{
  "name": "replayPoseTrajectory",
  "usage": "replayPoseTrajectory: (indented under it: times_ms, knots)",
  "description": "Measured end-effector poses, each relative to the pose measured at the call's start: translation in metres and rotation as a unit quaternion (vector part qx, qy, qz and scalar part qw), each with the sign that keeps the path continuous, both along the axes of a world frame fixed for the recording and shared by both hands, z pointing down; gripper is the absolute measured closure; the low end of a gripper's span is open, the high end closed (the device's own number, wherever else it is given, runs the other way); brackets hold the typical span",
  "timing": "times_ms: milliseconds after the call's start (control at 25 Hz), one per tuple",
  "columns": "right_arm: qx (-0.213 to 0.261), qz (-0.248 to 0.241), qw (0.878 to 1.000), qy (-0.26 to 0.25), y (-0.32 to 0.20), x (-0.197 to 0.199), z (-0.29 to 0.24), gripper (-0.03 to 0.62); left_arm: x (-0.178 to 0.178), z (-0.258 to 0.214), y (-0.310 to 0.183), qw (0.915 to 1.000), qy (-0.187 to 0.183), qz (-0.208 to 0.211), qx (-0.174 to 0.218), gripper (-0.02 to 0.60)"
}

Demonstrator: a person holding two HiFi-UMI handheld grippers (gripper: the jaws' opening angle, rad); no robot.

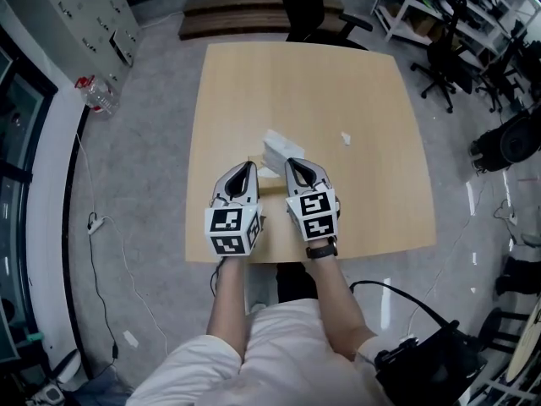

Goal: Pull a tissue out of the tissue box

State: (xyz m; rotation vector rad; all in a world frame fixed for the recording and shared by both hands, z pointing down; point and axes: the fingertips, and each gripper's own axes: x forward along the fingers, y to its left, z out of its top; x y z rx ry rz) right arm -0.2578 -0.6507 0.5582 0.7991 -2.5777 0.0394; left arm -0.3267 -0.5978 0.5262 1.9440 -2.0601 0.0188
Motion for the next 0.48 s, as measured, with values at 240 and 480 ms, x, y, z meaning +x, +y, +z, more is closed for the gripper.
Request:
replayPoseTrajectory:
  times_ms: [240, 480]
  knots:
    - [0.031, 0.004, 0.998, -0.056, 0.017, 0.012, -0.066, 0.591, 0.015, -0.043, 0.01, 0.9992, -0.012, 0.007, 0.037, 0.58]
    - [0.073, -0.009, 0.991, -0.108, 0.04, 0.009, -0.133, 0.591, 0.015, -0.097, 0.018, 0.9962, -0.035, 0.009, 0.08, 0.58]
